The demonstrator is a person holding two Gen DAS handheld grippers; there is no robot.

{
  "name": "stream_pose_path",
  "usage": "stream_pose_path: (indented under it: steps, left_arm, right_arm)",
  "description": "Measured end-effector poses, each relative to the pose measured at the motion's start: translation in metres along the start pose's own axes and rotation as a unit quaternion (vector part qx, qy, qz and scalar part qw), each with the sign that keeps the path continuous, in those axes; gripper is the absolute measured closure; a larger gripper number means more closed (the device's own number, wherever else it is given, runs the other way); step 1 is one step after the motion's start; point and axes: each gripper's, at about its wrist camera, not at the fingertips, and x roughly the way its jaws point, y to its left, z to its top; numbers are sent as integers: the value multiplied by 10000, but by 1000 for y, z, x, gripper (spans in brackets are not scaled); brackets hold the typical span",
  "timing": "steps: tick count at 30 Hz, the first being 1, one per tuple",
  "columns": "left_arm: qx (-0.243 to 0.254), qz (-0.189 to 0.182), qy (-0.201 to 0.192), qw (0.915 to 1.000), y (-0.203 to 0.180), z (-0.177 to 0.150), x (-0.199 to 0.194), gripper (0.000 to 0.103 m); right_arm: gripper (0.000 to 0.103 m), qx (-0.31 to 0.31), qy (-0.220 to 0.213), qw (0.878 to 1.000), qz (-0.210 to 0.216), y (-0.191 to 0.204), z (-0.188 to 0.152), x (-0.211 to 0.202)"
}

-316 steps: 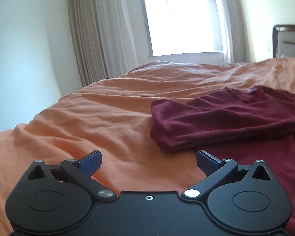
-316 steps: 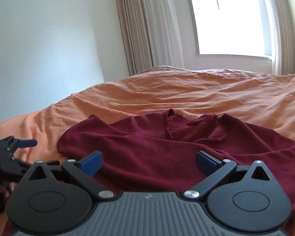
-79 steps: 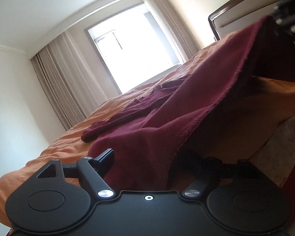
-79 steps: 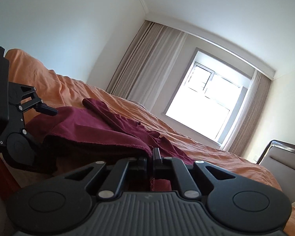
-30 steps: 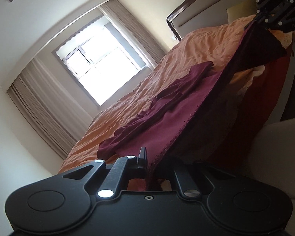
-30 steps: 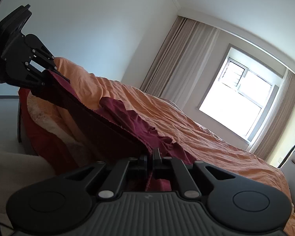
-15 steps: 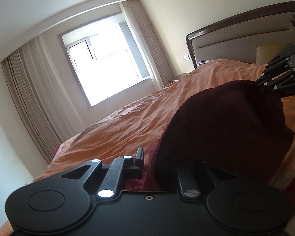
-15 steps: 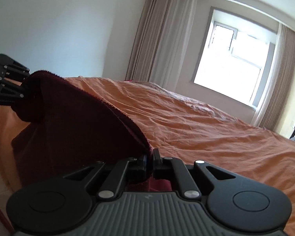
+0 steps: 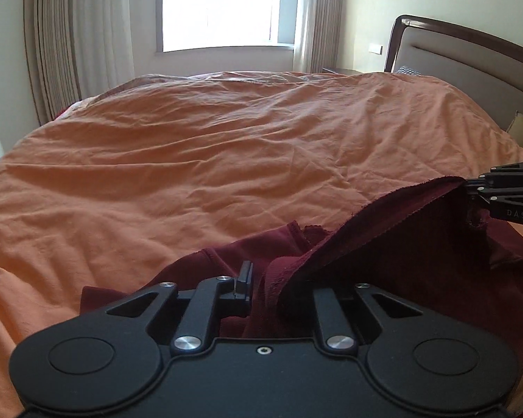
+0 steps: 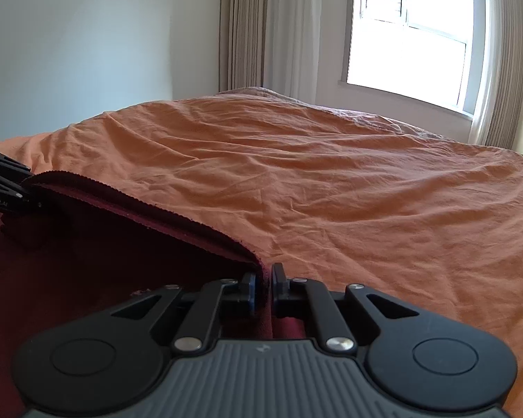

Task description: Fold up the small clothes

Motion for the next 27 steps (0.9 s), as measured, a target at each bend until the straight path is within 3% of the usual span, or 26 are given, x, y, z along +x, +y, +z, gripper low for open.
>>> stream_pose_path:
  steps: [2, 3, 4, 7, 9, 11, 13, 16, 19, 23, 27]
  left_arm:
    - [17, -26, 62, 10000, 3, 1, 4, 76]
    - [4, -55, 92, 9999, 5, 2, 5, 72]
    - [-29, -70, 123, 9999, 7, 3, 6, 63]
    - [-87, -176, 103, 9998, 12, -1, 3, 37]
    - [4, -315, 25, 9995, 10, -4, -2, 32]
    - [53, -356, -154, 9992, 8, -6, -9, 12]
    - [-40, -296, -379, 9988, 7, -6, -17, 2]
    - [-366, -594, -406, 9967, 18, -2, -27, 2]
    - [-634, -582, -497, 9951, 25, -3, -37, 2]
    - [-93, -553, -470, 9973, 13, -17, -47, 2]
    - [651, -324, -375, 9966, -8, -41, -45, 5]
  right_arm:
    - [57, 67, 99, 9999, -23, -2, -3, 4]
    - [28, 140, 91, 9999, -2, -3, -3, 3]
    - [13, 238, 41, 9997, 56, -6, -4, 0]
    - [7, 438, -82, 9990, 105, -10, -5, -12]
    - [0, 465, -204, 9987, -9, -12, -6, -22]
    - [0, 398, -241, 9989, -49, -12, -7, -30]
    - [0, 247, -244, 9994, -55, -8, -10, -39]
    - [0, -180, -336, 9993, 47, 6, -17, -54]
    - [0, -746, -411, 9963, 117, 29, -30, -65]
    - [10, -1401, -296, 9896, 147, 58, -49, -63]
    - [36, -1509, -14, 9884, -179, 68, -59, -46]
